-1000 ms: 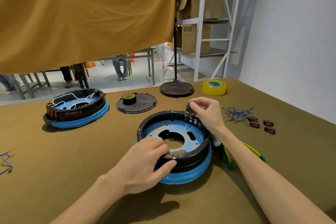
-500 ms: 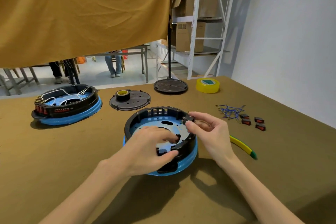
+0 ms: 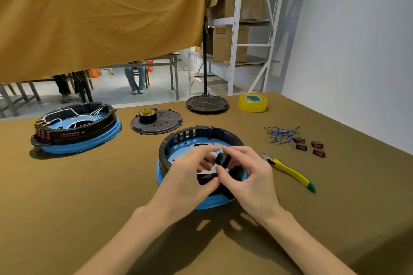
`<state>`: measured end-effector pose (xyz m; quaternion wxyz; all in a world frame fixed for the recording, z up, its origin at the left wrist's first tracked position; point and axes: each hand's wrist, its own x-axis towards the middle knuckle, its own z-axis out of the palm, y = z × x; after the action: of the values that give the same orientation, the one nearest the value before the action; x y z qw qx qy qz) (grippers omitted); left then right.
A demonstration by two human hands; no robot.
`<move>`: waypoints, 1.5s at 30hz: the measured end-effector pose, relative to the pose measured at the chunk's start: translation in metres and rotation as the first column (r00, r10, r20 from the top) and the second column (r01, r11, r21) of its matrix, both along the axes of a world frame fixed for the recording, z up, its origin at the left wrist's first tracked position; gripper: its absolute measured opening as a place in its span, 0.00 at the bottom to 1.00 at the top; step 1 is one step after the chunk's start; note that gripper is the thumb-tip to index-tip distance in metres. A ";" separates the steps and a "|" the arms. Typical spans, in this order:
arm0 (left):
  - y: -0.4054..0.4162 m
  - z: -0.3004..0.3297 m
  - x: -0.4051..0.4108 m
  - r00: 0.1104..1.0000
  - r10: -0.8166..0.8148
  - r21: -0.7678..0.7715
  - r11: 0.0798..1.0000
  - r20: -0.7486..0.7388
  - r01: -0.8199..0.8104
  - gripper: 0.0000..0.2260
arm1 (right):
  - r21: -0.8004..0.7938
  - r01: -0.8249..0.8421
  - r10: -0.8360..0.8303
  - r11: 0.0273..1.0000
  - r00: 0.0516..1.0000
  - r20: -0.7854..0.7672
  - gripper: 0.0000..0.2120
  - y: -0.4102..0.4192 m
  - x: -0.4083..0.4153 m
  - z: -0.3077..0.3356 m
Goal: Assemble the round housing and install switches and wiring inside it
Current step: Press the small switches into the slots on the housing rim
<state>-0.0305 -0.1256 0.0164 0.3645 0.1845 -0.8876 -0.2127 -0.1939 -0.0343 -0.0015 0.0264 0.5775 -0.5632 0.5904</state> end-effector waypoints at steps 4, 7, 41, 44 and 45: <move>0.003 -0.003 0.000 1.000 0.002 -0.020 1.000 -0.025 -0.003 0.22 | -0.006 -0.014 0.014 1.000 1.000 0.014 0.20 -0.001 0.001 0.001; 0.006 -0.004 -0.001 0.998 0.050 0.004 0.999 -0.035 -0.050 0.20 | 0.014 -0.065 0.064 0.998 0.995 0.072 0.19 0.000 0.000 0.002; 0.019 -0.016 -0.012 0.979 0.201 -0.053 0.978 -0.033 -0.203 0.17 | 0.203 -0.051 0.060 0.978 0.997 -0.038 0.15 0.015 -0.029 -0.003; 0.019 -0.015 -0.012 0.980 0.198 -0.053 0.978 -0.033 -0.199 0.17 | 0.190 -0.046 0.059 0.981 0.996 -0.060 0.15 0.015 -0.031 -0.004; 0.019 -0.015 -0.012 0.980 0.194 -0.047 0.980 -0.037 -0.195 0.17 | 0.188 -0.051 0.064 0.981 0.996 -0.066 0.15 0.015 -0.032 -0.003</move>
<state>-0.0423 -0.1071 0.0013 0.4022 0.2579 -0.8644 -0.1567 -0.2259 -0.0193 -0.0047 -0.0245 0.6142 -0.5977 0.5147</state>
